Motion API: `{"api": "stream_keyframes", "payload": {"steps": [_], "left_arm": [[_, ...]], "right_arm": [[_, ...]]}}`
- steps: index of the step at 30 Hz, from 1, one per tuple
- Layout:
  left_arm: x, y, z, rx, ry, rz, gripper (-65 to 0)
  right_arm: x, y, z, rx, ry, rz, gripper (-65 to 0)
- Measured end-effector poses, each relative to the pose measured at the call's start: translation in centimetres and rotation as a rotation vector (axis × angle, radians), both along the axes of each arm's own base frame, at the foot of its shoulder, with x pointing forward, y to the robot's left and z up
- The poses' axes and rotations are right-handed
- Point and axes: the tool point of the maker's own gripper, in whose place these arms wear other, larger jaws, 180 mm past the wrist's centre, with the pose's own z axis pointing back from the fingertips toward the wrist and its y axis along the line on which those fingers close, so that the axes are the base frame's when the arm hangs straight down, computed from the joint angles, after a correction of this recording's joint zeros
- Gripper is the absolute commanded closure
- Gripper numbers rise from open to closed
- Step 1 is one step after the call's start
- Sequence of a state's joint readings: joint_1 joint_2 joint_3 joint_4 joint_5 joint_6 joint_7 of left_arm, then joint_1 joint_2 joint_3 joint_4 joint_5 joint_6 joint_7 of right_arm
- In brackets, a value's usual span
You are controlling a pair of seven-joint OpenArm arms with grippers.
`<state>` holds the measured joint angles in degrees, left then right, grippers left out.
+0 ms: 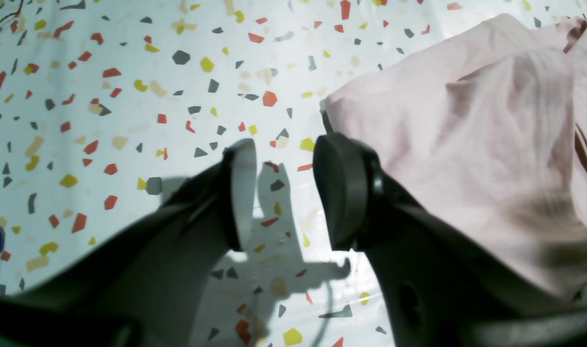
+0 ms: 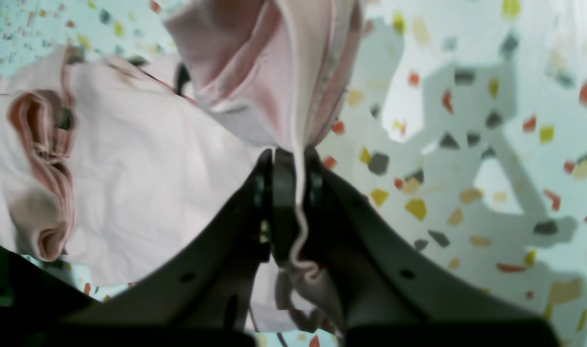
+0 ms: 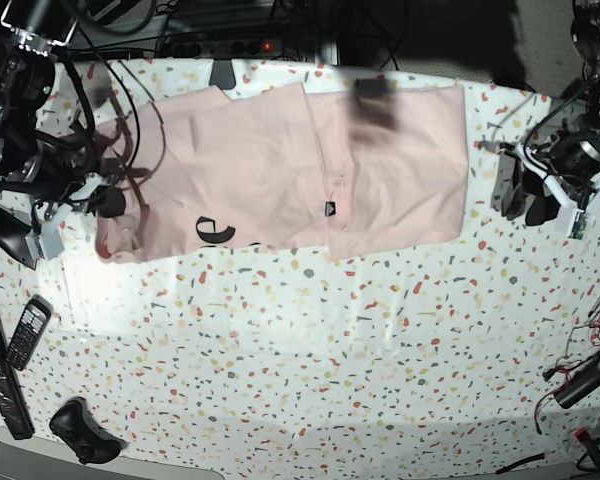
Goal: Fold the T-shirt properly
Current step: 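Lift the folded end with the right gripper and fold it toward the left gripper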
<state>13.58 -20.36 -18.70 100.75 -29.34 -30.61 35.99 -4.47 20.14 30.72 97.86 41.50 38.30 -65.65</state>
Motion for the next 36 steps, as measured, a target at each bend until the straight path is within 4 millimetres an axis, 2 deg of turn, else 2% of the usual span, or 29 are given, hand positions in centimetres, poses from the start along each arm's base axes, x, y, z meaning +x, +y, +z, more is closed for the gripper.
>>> {"api": "stream_keyframes", "payload": {"steps": [4,8,12,15,18,21,24,27,30,32,36], "left_arm": [[0.0,0.0,0.0,0.000,0.000,0.000,-23.0],[0.4,0.4,0.4,0.032,-0.043,0.005,-23.0],[1.0,2.0,0.5,0.098,-0.069,0.072,-23.0],[1.0,2.4,0.3,0.109,-0.065,0.087,-23.0],[1.0,3.7,-1.0,0.169,-0.052,0.107,-23.0],[0.2,6.7,-3.8,0.233,0.017,0.212,-23.0],[-1.0,7.6,-6.5,0.220,0.097,0.231,-23.0],[-1.5,7.6,-7.6,0.163,0.128,0.252,-23.0],[-1.2,7.2,-7.1,0.130,0.112,0.253,-23.0],[-0.5,6.7,-5.6,0.111,0.071,0.242,-23.0],[0.7,5.5,-2.5,0.112,-0.008,0.208,-23.0]], "right_arm": [[0.4,0.9,1.7,-0.016,-0.058,0.017,0.0],[0.4,2.9,2.8,0.033,-0.103,0.045,0.0],[0.1,4.2,3.0,0.056,-0.114,0.066,0.0],[0.1,4.7,3.1,0.056,-0.115,0.081,0.0],[0.1,4.9,3.2,0.056,-0.118,0.086,0.0],[0.1,4.9,3.2,0.056,-0.118,0.085,0.0],[0.1,4.9,3.2,0.056,-0.118,0.086,0.0],[0.1,4.9,3.2,0.056,-0.118,0.085,0.0],[0.1,4.9,3.2,0.056,-0.118,0.086,0.0],[0.2,5.0,3.3,0.063,-0.123,0.089,0.0],[0.2,5.9,5.0,0.062,-0.175,0.119,0.0]]}}
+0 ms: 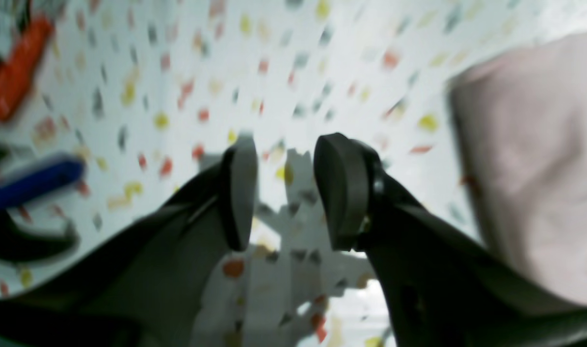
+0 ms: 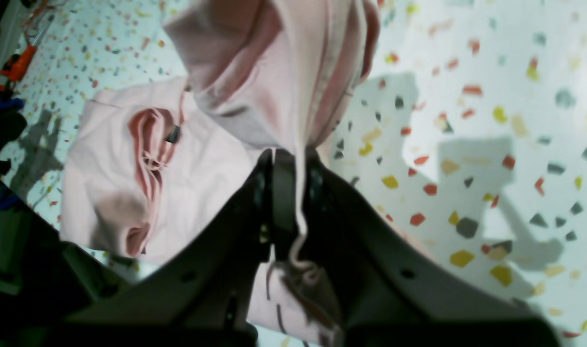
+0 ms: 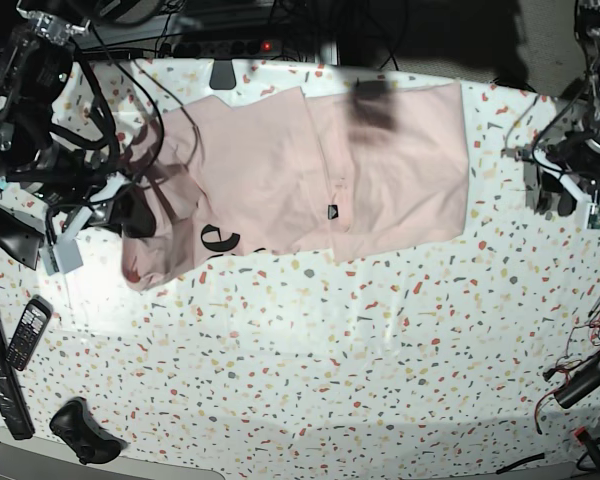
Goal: Fold the T-shirt properly
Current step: 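Lift the folded end with the right gripper and fold it toward the left gripper, then lay the folded end onto the shirt stack with the right gripper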
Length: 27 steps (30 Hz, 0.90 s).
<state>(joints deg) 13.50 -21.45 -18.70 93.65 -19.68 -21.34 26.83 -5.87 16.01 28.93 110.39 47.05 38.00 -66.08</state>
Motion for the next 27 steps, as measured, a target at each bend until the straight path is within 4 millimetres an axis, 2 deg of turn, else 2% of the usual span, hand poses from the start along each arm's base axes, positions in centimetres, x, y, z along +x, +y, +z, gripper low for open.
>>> {"api": "stream_keyframes", "payload": {"steps": [3,7,10,13,18,22,27], "left_arm": [[0.4,-0.5,1.2,0.007,-0.034,-0.018,-23.0],[0.3,-0.5,1.1,0.007,-0.028,-0.019,-23.0],[0.3,-0.5,1.1,0.007,-0.027,-0.018,-23.0],[0.2,-0.5,1.0,0.008,-0.023,-0.018,-23.0],[0.1,-0.5,0.8,0.010,-0.012,-0.017,-23.0],[0.0,-0.5,0.8,0.010,-0.009,-0.017,-23.0],[0.0,-0.5,0.7,0.010,-0.006,-0.017,-23.0]], "right_arm": [[0.0,1.1,1.5,-0.020,-0.047,0.032,0.0],[-0.2,3.8,2.8,0.007,-0.075,0.097,0.0],[-0.7,6.8,2.4,0.039,-0.060,0.185,0.0],[-1.4,10.7,2.0,0.116,-0.044,0.252,0.0],[-2.3,17.3,2.9,0.254,-0.049,0.355,0.0],[-2.3,21.1,2.8,0.236,-0.052,0.384,0.0],[-3.0,25.8,4.3,0.278,-0.095,0.443,0.0]]}}
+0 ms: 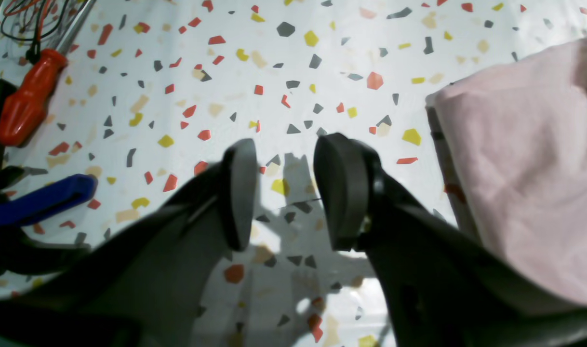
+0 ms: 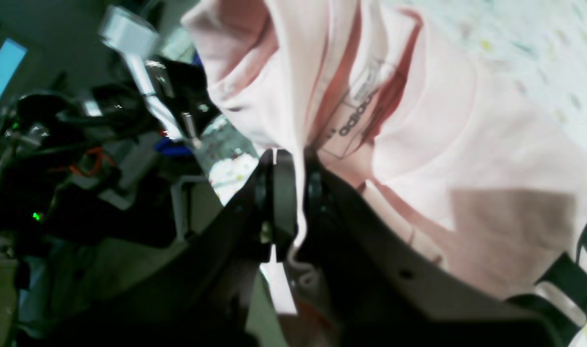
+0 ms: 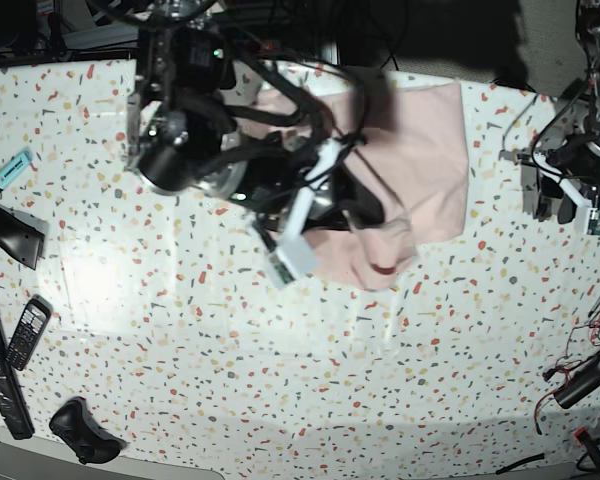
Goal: Fold the T-shirt properly
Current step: 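Lay the folded end onto the shirt stack with the right gripper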
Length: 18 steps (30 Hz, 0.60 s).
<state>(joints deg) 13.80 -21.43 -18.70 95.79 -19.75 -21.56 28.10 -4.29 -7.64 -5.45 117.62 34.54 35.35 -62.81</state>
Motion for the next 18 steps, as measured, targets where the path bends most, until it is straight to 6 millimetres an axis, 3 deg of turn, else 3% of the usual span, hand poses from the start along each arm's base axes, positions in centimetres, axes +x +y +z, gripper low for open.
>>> {"api": "stream_keyframes", "payload": {"steps": [6,18], "left_arm": [[-0.1,0.1,-0.1,0.002,0.010,0.001,-23.0],[-0.1,0.1,-0.2,0.003,0.011,0.001,-23.0]], "right_arm": [[-1.0,3.2,0.0,-0.012,-0.021,0.059,0.0],[-0.8,6.0,-2.5,0.038,0.027,0.056,0.0]]}}
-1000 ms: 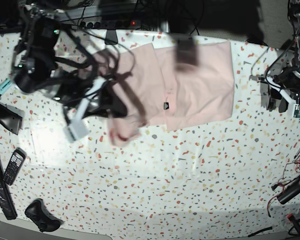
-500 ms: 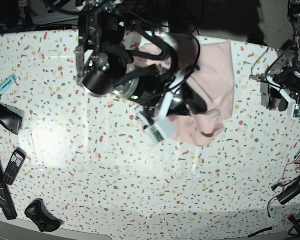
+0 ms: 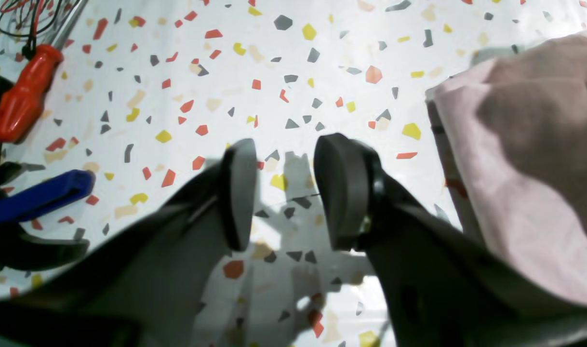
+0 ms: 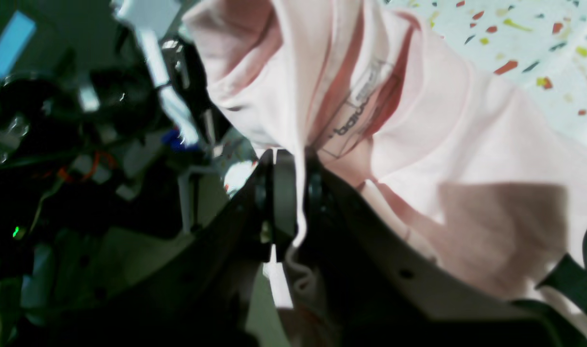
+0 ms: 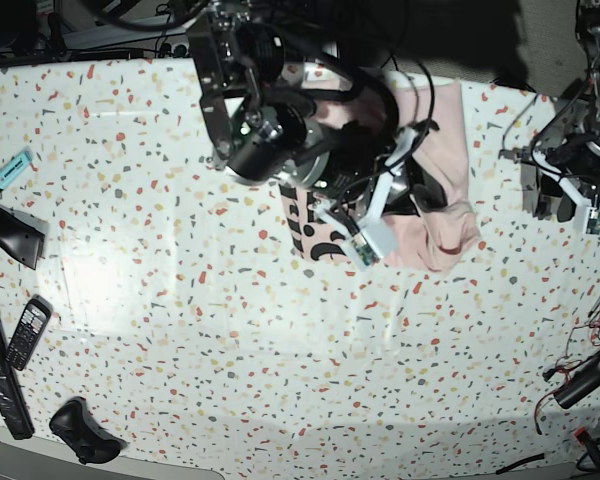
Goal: Fold the T-shirt properly
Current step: 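Lay the folded end onto the shirt stack with the right gripper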
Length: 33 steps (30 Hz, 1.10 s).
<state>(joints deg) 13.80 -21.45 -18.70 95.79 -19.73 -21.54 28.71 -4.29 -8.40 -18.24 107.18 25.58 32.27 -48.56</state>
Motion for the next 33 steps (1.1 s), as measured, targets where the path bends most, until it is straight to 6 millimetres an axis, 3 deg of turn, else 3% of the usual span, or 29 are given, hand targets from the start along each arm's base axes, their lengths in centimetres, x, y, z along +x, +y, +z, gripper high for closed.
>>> {"api": "stream_keyframes", "payload": {"steps": [4,7,9,13,18,22,25,28,33], "left_arm": [[0.0,0.0,0.0,0.000,0.000,0.000,-23.0],[0.0,0.0,0.0,0.000,0.000,0.000,-23.0],[0.0,0.0,0.0,0.000,0.000,0.000,-23.0],[0.0,0.0,0.0,0.000,0.000,0.000,-23.0],[0.0,0.0,0.0,0.000,0.000,0.000,-23.0],[0.1,-0.4,0.3,-0.047,-0.012,0.002,-23.0],[0.2,-2.1,0.8,-0.127,-0.031,-0.057,-23.0],[0.2,-4.2,2.5,-0.196,-0.069,-0.133,-23.0],[0.4,-5.6,5.1,-0.172,-0.114,-0.182,-23.0]], "right_arm": [[0.6,0.1,0.6,0.051,-0.019,-0.029,-2.4],[0.3,0.5,1.5,0.117,-0.006,-0.015,-17.5],[-0.4,1.1,2.6,0.173,-0.024,0.039,-23.7],[-2.0,1.8,4.8,0.313,-0.001,0.124,-24.3],[-2.3,2.0,4.3,0.244,0.009,0.184,-24.2],[-0.5,1.2,3.7,0.118,-0.036,0.183,-24.2],[2.0,-0.6,3.0,0.016,-0.084,0.107,-24.1],[4.2,-2.6,2.7,-0.040,-0.107,0.026,-24.1],[6.5,-5.9,2.7,-0.069,-0.126,-0.069,-23.9]]}}
